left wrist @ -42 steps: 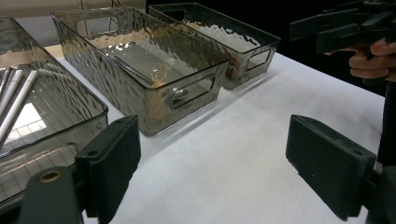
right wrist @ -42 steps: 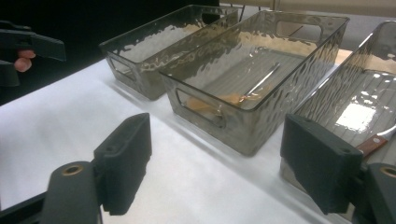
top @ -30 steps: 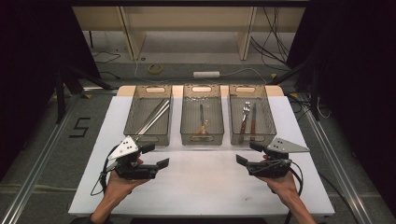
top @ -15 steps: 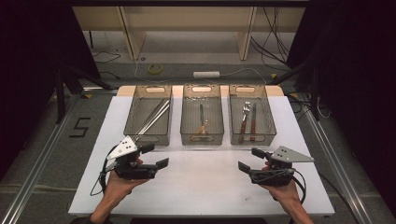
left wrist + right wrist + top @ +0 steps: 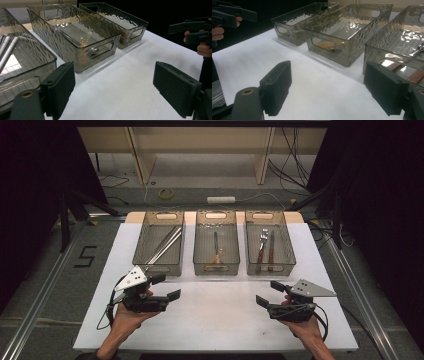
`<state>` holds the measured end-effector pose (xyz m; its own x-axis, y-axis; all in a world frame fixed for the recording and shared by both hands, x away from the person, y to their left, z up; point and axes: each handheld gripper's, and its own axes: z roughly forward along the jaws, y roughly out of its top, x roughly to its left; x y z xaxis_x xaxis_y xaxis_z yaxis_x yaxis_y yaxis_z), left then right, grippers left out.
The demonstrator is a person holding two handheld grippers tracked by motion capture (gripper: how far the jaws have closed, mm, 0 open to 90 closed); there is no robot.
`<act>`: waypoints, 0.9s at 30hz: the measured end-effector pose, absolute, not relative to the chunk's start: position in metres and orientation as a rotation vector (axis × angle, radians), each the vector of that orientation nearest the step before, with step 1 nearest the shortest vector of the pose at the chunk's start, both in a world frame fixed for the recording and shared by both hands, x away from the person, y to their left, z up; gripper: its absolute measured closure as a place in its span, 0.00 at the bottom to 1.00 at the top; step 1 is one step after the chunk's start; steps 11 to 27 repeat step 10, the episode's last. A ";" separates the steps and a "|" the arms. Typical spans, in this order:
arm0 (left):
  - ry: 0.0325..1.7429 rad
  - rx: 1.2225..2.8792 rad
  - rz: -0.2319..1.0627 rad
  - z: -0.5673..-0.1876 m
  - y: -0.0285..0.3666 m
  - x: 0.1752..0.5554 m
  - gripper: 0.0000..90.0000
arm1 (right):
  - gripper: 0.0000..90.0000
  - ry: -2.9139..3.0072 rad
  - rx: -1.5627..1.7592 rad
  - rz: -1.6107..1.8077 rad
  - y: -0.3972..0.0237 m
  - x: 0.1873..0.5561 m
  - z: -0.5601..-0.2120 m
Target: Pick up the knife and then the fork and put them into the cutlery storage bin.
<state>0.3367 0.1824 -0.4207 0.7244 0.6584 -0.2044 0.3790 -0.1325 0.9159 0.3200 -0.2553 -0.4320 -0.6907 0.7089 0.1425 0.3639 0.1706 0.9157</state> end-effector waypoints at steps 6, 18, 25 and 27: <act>0.824 1.750 0.296 -0.420 0.182 0.337 0.19 | 0.26 2.135 1.022 1.524 -0.254 0.320 -0.432; 0.825 1.751 0.293 -0.420 0.182 0.337 0.20 | 0.26 2.140 1.030 1.509 -0.254 0.321 -0.433; 0.825 1.751 0.293 -0.420 0.182 0.337 0.20 | 0.26 2.140 1.030 1.509 -0.254 0.321 -0.433; 0.825 1.751 0.293 -0.420 0.182 0.337 0.20 | 0.26 2.140 1.030 1.509 -0.254 0.321 -0.433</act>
